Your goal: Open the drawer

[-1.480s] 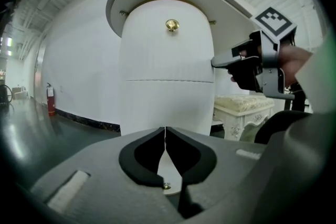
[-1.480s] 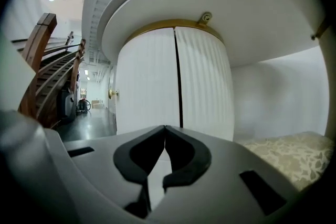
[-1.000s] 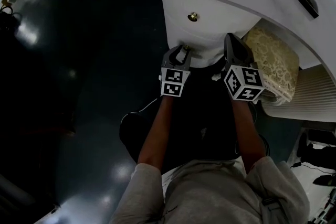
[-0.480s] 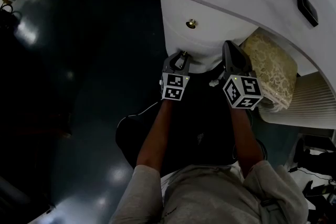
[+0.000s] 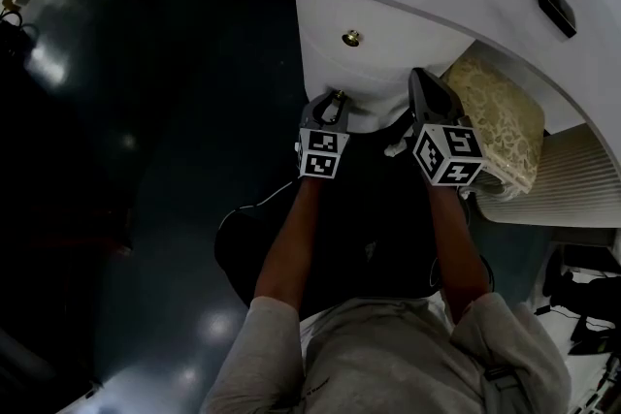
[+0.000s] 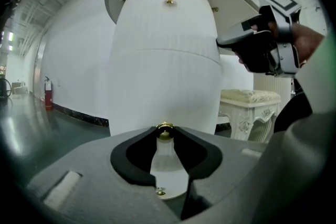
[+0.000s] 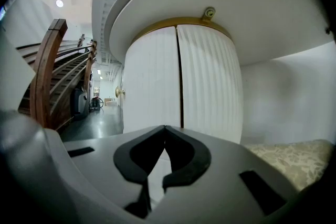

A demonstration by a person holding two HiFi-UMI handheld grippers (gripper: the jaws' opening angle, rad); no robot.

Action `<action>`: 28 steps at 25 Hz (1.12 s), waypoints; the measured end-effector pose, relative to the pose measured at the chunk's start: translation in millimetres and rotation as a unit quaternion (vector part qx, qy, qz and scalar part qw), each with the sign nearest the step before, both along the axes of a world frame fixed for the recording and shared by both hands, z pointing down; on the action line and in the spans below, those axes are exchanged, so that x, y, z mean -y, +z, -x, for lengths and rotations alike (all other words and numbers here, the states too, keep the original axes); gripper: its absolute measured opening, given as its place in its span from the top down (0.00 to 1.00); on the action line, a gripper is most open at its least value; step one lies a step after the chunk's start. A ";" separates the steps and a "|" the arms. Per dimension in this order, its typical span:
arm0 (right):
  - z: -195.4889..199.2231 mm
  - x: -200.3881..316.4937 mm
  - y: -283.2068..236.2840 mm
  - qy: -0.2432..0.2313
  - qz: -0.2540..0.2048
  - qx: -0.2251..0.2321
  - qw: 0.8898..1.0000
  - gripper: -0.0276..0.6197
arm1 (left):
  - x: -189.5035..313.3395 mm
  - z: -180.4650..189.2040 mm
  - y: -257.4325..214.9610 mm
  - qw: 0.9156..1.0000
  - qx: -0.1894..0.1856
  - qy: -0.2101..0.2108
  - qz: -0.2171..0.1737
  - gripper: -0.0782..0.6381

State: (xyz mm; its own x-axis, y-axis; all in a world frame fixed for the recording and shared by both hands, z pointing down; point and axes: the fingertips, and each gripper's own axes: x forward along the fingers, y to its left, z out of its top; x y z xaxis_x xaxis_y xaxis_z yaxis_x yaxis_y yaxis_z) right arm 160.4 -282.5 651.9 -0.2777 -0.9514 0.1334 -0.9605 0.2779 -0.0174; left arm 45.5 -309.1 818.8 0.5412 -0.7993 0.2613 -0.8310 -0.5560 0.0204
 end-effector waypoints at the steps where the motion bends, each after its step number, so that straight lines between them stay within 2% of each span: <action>1: -0.5 -0.2 0.2 -0.001 0.003 0.000 1.000 0.93 | -0.5 -0.6 -0.1 1.000 -0.001 0.000 0.000 0.74; 12: -0.6 -0.8 1.8 -0.001 0.012 0.016 1.000 0.93 | -15.0 10.8 -1.0 1.000 -0.011 0.001 -0.003 0.74; 17: -0.3 -0.7 2.0 0.010 0.017 0.025 1.000 0.93 | -28.1 18.7 0.6 1.000 -0.018 0.017 0.002 0.74; 28: 1.6 -1.4 1.3 0.001 0.024 0.030 0.999 0.93 | -40.2 27.4 0.0 1.000 -0.020 0.012 0.005 0.74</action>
State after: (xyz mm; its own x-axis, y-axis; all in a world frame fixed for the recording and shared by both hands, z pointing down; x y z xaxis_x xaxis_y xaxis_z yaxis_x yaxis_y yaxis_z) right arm 158.8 -281.2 653.2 -0.2842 -0.9450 0.1621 -0.9580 0.2729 -0.0885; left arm 18.0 -268.9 818.9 0.5707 -0.7831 0.2470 -0.8154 -0.5760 0.0578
